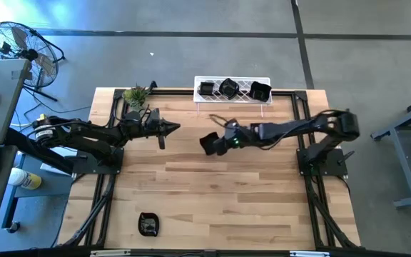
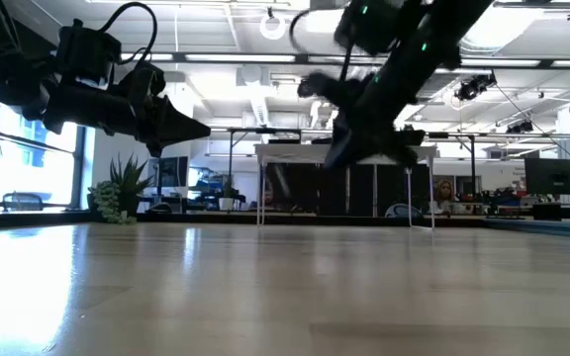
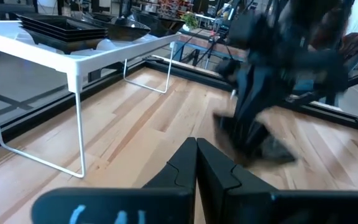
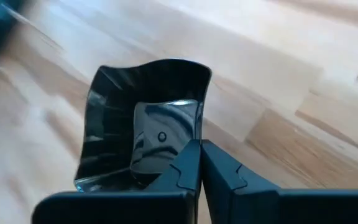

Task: Pick & Place Mini shaped plates
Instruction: Stack the distorted square plate on top of the stacked distorted square plates on the shelf

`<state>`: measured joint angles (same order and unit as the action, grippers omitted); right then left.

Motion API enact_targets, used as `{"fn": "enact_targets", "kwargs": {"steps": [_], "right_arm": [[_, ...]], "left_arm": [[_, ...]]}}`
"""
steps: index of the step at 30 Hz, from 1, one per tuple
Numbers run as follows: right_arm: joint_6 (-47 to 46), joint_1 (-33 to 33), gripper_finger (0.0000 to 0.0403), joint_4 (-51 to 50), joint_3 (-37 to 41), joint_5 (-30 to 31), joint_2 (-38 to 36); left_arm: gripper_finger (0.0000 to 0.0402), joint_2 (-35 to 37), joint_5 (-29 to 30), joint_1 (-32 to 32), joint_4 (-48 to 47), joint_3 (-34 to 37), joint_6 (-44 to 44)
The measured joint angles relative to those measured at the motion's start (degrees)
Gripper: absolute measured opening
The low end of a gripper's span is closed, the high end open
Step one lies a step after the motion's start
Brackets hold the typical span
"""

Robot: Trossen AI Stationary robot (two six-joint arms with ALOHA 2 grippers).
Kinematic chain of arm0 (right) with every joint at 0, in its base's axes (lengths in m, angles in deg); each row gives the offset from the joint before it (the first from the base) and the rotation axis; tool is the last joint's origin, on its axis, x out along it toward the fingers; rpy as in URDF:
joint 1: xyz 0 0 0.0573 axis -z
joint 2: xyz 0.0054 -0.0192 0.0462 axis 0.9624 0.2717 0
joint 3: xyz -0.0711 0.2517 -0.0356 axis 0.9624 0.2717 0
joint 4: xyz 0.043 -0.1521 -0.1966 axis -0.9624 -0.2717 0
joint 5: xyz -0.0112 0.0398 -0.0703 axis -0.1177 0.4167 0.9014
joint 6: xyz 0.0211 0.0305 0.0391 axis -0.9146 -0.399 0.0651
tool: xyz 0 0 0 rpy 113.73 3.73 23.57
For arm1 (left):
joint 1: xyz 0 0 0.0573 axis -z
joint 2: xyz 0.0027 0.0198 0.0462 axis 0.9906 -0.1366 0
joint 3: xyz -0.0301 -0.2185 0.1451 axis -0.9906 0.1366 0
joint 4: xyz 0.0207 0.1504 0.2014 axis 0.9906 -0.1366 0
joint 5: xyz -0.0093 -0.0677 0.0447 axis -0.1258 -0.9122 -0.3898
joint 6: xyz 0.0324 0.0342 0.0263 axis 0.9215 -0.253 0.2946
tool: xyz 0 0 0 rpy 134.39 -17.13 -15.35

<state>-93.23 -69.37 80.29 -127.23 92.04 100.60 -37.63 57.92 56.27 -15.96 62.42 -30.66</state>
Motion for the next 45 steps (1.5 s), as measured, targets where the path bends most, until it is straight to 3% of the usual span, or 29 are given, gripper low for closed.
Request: {"fn": "enact_targets", "kwargs": {"steps": [5, 9, 13, 18, 21, 25, 34, 45], "right_arm": [[-0.8, 0.4, 0.0006, -8.6, -1.9, 0.4, -10.6], [0.7, 3.4, 0.0006, -24.7, -8.7, 7.8, -17.7], [4.7, 10.5, 0.0005, -39.5, -16.1, 10.5, -21.5], [3.2, 22.9, 0.0005, -47.9, -18.9, 10.3, -23.9], [-0.4, 28.9, 0.0005, -47.6, -17.3, 8.2, -24.9], [-1.9, 31.9, 0.0005, -46.7, -16.4, 7.4, -25.1], [-11.8, 33.9, 0.0005, -36.7, -10.3, 7.9, -24.7], [-18.3, 33.9, 0.0005, -34.6, -7.4, 10.2, -24.6]], "left_arm": [[0.0001, 0.0, -0.2, 0.0, 0.0, 0.0, 0.0], [0.0001, 0.0, -0.3, 0.0, 0.0, 0.0, 0.0], [0.0001, 0.0, -0.3, 0.0, 0.0, 0.0, 0.0], [0.0001, 0.0, -0.3, 0.0, 0.0, 0.0, -0.5], [0.0001, 0.0, -0.3, 0.0, 0.2, 0.0, -1.4], [0.0001, 0.0, -1.3, 0.0, 1.2, 0.0, -2.0], [0.0001, 0.0, -2.3, 0.0, 0.8, 0.0, -3.6], [0.0001, 0.0, -2.7, 0.0, 0.8, 0.0, -3.5]]}}
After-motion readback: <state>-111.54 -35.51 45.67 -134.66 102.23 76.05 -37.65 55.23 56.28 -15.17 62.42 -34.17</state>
